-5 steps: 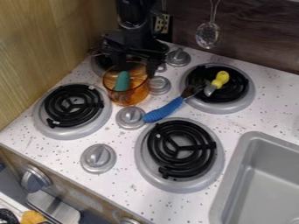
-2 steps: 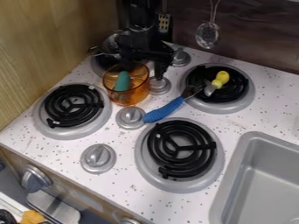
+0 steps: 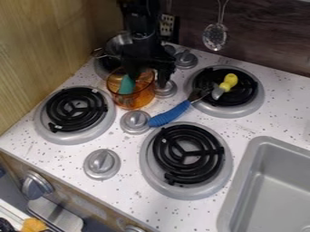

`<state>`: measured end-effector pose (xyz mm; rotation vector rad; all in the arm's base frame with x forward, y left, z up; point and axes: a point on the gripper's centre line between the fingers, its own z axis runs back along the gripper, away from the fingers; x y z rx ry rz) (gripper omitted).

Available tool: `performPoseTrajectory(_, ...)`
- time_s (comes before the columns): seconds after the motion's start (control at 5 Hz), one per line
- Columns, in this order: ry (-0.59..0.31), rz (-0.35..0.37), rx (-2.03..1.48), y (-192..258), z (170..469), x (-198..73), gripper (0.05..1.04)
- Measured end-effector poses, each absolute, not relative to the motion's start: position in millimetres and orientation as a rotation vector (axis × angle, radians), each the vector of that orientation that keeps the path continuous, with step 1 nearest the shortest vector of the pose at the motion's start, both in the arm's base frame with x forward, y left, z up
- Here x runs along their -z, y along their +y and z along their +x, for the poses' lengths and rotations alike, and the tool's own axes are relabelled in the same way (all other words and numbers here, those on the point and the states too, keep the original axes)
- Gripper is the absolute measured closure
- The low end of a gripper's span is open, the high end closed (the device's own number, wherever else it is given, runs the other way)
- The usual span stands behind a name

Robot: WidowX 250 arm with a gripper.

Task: Move the orange pot to the left bottom burner

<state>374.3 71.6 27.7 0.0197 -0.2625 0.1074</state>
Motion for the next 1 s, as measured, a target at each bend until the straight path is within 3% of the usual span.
performPoseTrajectory(0.2, -0.261, 0.0, -0.124, 68.8, 370.9, -23.2, 0.102)
performPoseTrajectory(0.4, -0.255, -0.003, -0.136, 67.8, 366.6, -18.4, 0.21)
performPoseTrajectory(0.8, -0.183, 0.008, -0.146, 64.1, 358.2, -18.4, 0.788)
performPoseTrajectory(1.0, -0.152, 0.025, -0.145, 61.0, 354.7, -20.9, 0.96)
